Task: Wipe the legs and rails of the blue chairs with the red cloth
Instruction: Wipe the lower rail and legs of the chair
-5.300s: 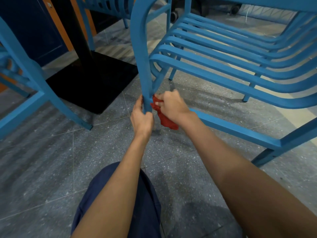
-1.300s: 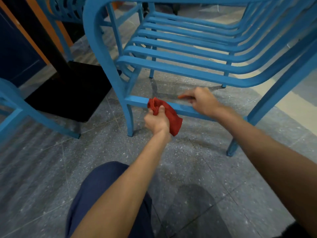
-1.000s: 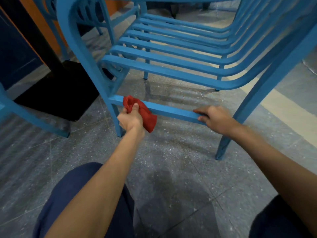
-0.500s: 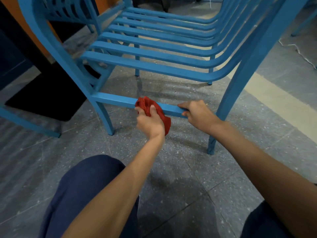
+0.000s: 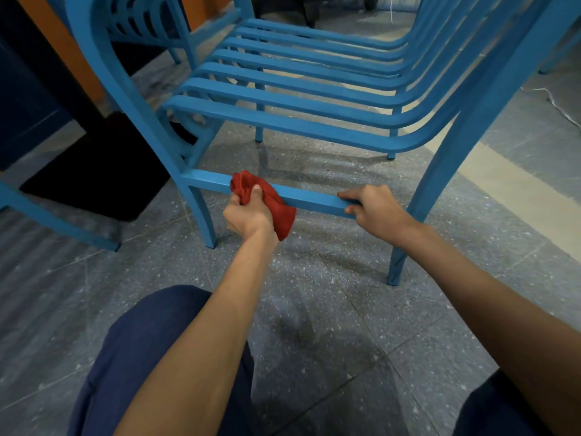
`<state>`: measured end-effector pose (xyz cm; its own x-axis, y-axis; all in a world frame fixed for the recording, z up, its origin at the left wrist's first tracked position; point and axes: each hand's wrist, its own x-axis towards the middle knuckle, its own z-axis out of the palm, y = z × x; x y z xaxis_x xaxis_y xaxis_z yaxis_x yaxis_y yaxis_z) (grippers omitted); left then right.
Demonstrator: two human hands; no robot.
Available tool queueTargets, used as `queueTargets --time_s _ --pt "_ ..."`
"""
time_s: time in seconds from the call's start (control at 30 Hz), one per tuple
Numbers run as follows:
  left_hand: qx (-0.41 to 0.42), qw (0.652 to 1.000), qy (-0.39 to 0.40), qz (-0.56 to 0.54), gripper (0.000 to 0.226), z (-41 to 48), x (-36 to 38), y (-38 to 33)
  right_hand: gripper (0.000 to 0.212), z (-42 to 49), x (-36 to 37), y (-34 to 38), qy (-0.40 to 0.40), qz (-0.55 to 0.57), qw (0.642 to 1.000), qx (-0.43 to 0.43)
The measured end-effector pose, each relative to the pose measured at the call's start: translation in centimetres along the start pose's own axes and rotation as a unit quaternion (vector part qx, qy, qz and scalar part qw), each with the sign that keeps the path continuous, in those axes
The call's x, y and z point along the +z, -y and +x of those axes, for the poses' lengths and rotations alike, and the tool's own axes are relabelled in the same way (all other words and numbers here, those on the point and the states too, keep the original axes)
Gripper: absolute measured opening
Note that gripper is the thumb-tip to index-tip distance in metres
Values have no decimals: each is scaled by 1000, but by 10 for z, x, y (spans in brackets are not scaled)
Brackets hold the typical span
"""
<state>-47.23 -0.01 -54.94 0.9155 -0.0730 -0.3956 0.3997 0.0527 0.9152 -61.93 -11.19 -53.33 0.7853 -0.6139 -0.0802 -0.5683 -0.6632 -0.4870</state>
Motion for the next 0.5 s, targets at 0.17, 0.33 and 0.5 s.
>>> queueTargets --time_s 0.17,0.33,0.5 --pt "29 996 0 84 40 -8 6 8 45 -7 -7 6 16 25 1000 10" --pt "55 987 97 112 11 -40 9 17 58 -25 8 38 -5 60 996 -70" --pt "-39 978 199 40 7 -45 0 14 86 -28 20 54 41 89 994 -57"
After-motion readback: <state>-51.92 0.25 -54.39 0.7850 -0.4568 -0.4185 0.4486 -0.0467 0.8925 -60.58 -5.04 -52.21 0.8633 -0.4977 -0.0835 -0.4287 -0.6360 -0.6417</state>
